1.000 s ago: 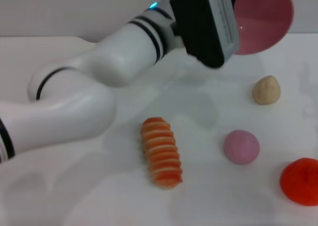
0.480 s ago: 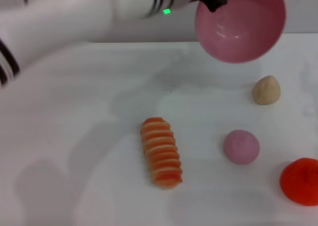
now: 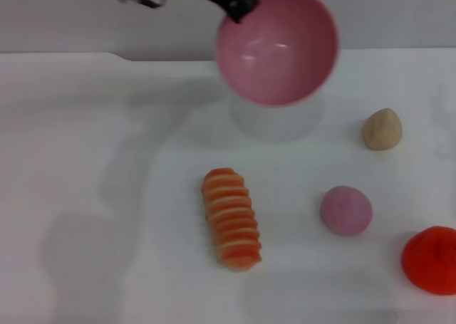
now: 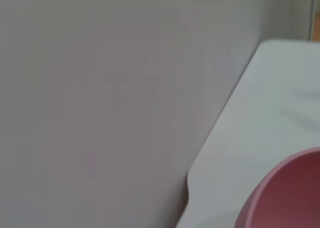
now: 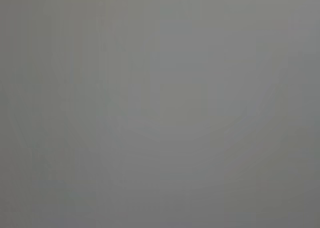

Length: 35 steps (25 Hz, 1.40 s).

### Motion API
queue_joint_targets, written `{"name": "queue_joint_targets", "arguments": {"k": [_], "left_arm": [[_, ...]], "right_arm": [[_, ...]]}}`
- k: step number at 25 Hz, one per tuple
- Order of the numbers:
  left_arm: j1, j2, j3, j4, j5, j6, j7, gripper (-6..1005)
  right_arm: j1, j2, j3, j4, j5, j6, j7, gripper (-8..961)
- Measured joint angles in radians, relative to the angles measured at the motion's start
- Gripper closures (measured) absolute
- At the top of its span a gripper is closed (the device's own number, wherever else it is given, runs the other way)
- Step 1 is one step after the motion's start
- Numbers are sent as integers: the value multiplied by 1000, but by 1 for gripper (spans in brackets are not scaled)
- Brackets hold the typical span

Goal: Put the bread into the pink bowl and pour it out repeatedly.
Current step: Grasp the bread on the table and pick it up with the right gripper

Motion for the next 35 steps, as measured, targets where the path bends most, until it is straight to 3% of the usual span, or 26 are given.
{"name": "queue_joint_targets", "arguments": {"k": [1, 2, 5, 6, 7, 9, 10, 22, 25, 31, 35], "left_arm": [[0, 0, 0, 0, 0, 0, 0, 922], [-39, 21, -241, -31, 152, 207, 9, 922], [-39, 34, -281, -28, 169, 253, 6, 922], [-36, 70, -330, -26, 180, 347, 3, 922], [-28, 88, -343, -27, 183, 381, -4, 922], [-21, 99, -349, -27, 186, 400, -11, 922], [8, 120, -358, -25, 199, 435, -31, 922], [100, 143, -372, -15, 202, 483, -47, 921], [116, 145, -373, -13, 203, 480, -45, 921], [132, 146, -374, -13, 203, 477, -36, 920], [145, 148, -374, -11, 202, 474, -33, 920]], "right_arm": [[6, -1, 3, -3, 11, -34, 0, 367], [13, -4, 9, -8, 24, -77, 0, 367], [31, -8, 43, -35, 39, -227, 0, 367], [38, -11, 61, -49, 39, -284, 0, 367], [44, -14, 74, -59, 39, -339, 0, 367], [65, -25, 111, -89, 39, -488, 0, 366], [73, -30, 123, -99, 39, -541, 0, 366], [287, -123, 290, -223, 36, -1469, -47, 365], [312, -113, 358, -297, 43, -1696, -162, 365], [360, -50, 629, -424, 197, -2215, -460, 364], [430, -51, 741, -445, 216, -2502, -486, 364]]}}
